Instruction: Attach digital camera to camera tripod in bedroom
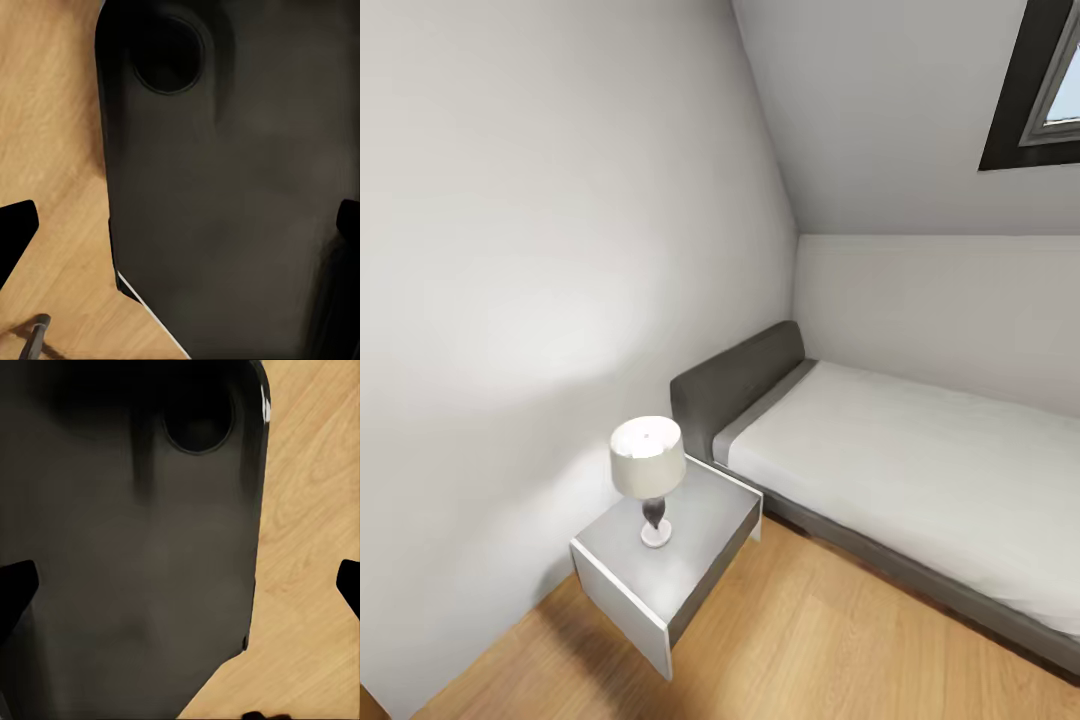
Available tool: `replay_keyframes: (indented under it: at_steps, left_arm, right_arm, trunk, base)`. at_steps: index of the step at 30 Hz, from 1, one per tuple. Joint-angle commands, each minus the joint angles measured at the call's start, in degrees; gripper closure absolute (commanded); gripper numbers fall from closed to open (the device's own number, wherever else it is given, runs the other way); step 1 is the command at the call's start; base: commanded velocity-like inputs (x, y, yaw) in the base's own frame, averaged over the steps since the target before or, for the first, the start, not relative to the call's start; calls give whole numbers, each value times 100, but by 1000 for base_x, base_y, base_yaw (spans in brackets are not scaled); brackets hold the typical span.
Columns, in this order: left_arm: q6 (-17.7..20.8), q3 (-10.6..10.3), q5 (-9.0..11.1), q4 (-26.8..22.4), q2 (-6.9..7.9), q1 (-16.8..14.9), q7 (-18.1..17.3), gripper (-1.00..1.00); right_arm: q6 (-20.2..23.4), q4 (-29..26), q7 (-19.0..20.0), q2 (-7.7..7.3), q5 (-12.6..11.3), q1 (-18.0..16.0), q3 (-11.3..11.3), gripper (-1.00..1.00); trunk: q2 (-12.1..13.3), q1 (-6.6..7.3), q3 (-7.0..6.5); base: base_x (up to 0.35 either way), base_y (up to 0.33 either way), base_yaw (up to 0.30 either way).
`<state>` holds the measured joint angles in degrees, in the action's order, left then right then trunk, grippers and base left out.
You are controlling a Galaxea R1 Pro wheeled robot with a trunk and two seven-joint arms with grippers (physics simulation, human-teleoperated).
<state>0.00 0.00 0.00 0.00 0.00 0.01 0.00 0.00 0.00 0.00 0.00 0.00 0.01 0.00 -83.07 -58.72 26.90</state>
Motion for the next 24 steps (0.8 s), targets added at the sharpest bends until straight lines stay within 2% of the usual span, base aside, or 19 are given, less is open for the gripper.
replay_keyframes:
  at_steps: [1, 5, 8, 13, 15, 24]
  left_arm:
    - [0, 0, 0, 0, 0, -1, 0, -100]
    - [-18, 0, 0, -32, -130, 8, -73, -100]
    - [-19, 0, 0, -40, -148, 8, -74, -100]
    - [-32, 8, 0, -130, -302, 8, -68, -100]
    - [-34, 8, 3, -144, -317, 8, -63, -100]
    - [-35, 9, 6, -157, -328, 8, -35, -100]
  right_arm:
    - [0, 0, 0, 0, 0, -1, 0, -100]
    - [63, 6, 84, 130, -35, -132, -9, -100]
    - [65, 4, 86, 218, -35, -149, -12, -100]
    - [62, -10, 88, 379, -35, -255, -20, -100]
    - [66, -14, 88, 443, -38, -264, -23, -100]
    - [70, -11, 88, 489, -43, -272, -32, -100]
  trunk:
    - [-1, 0, 3]
    - [-1, 0, 3]
    - [-1, 0, 3]
    - [-1, 0, 3]
    - [-1, 0, 3]
    - [-1, 0, 3]
  base:
    - [0, 0, 0]
    - [0, 0, 0]
    - [0, 0, 0]
    - [0, 0, 0]
    - [0, 0, 0]
    - [0, 0, 0]
